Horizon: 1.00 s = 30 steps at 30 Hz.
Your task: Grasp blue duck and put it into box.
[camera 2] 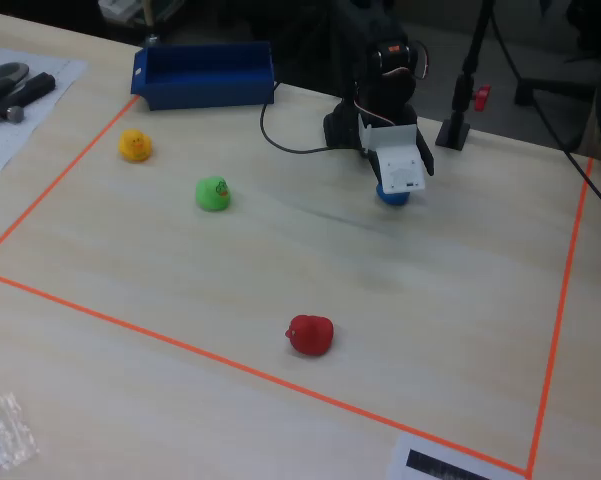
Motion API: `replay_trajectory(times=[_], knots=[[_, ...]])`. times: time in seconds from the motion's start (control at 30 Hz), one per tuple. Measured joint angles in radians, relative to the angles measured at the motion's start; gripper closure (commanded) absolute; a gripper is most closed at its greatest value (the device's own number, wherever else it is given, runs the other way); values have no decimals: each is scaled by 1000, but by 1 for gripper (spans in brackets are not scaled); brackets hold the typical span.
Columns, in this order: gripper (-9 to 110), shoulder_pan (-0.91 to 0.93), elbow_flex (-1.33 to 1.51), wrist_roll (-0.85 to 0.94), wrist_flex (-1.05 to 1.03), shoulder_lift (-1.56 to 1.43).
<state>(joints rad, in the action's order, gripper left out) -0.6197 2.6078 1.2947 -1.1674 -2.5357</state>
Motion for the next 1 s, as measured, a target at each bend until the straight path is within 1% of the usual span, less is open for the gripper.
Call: replay_trajectory(times=[0.13, 0.4, 0.73, 0.8, 0.9, 0.93, 1.0], knots=[[65, -12, 49, -37, 35, 32], [66, -12, 166, -40, 143, 32], [68, 6, 209, -3, 163, 34], [74, 11, 215, 2, 164, 34], [99, 23, 229, 25, 166, 32], [101, 26, 230, 34, 166, 31], [101, 34, 232, 38, 166, 21]])
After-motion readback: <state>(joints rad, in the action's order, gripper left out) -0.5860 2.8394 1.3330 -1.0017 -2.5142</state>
